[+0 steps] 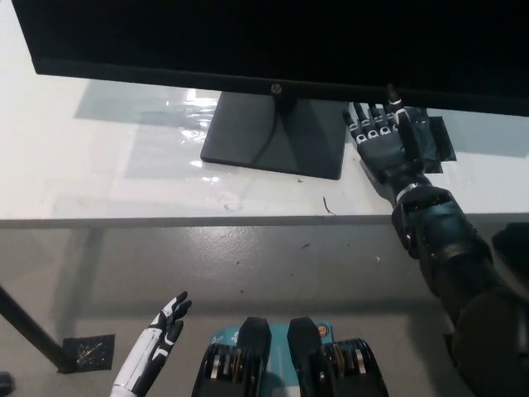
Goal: The monitor is being placed at the center of the desk and the robot uses its right hand to grab on the right side of the monitor and tilt the angle of the montior sideways.
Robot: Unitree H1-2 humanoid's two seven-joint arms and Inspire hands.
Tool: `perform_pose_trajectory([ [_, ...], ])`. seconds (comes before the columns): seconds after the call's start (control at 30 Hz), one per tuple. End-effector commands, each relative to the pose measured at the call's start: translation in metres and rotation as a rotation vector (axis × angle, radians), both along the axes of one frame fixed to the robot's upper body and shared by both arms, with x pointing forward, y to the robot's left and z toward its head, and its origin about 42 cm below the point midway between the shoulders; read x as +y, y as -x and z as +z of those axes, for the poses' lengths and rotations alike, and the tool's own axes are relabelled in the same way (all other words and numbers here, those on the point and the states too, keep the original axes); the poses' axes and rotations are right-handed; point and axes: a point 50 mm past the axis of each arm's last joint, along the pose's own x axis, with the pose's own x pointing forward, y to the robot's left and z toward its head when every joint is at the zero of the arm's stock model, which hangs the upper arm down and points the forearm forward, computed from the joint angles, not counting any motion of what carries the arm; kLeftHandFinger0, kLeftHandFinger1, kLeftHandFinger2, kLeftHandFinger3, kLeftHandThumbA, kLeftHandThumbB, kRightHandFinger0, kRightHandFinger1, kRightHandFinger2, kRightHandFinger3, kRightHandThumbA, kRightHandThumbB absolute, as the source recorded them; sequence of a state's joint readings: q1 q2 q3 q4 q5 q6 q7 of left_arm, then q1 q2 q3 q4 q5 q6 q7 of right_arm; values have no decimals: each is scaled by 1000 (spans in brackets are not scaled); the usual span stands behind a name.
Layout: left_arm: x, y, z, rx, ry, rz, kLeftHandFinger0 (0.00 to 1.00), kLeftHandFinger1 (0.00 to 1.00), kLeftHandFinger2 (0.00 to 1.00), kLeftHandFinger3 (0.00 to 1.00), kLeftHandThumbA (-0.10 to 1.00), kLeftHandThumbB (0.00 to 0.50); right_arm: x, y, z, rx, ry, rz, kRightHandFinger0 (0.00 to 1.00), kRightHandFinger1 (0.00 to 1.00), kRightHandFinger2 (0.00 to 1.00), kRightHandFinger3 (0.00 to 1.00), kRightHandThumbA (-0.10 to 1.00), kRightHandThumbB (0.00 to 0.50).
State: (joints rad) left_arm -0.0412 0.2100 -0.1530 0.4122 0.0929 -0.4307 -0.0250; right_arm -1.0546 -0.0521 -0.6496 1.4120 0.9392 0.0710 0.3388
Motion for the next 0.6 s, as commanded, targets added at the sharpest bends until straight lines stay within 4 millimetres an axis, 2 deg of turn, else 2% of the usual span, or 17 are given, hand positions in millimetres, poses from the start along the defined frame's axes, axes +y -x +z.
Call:
perform_pose_trajectory([
  [0.0, 3, -2, 9, -65, 5, 5, 1000, 1000, 1000, 1000, 1000, 320, -24, -24, 49, -39, 38, -99, 1000, 1000, 1000, 1000, 1000, 393],
  [0.03, 3, -2, 9, -65, 5, 5, 1000, 1000, 1000, 1000, 1000, 320, -24, -24, 49, -39, 38, -99, 1000, 1000, 1000, 1000, 1000, 393],
  [0.07, 3, -2, 9, -66, 2, 8, 1000, 1000, 1000, 1000, 1000, 308, -32, -28, 57, -29, 50, -116, 1000, 1000, 1000, 1000, 1000, 391],
  [0.2, 2, -1, 9, -66, 1, 9, 1000, 1000, 1000, 1000, 1000, 323, -36, -33, 68, -21, 67, -126, 1000, 1000, 1000, 1000, 1000, 395],
  [0.3, 2, -2, 9, -64, 6, 7, 1000, 1000, 1000, 1000, 1000, 316, -36, -34, 72, -15, 77, -130, 1000, 1000, 1000, 1000, 1000, 399],
  [0.37, 1, -2, 9, -62, 11, 4, 1000, 1000, 1000, 1000, 1000, 312, -38, -38, 82, 3, 104, -141, 1000, 1000, 1000, 1000, 1000, 380],
  [0.57, 0, -3, 9, -65, 13, -1, 1000, 1000, 1000, 1000, 1000, 311, -40, -41, 90, 28, 136, -162, 1000, 1000, 1000, 1000, 1000, 355],
])
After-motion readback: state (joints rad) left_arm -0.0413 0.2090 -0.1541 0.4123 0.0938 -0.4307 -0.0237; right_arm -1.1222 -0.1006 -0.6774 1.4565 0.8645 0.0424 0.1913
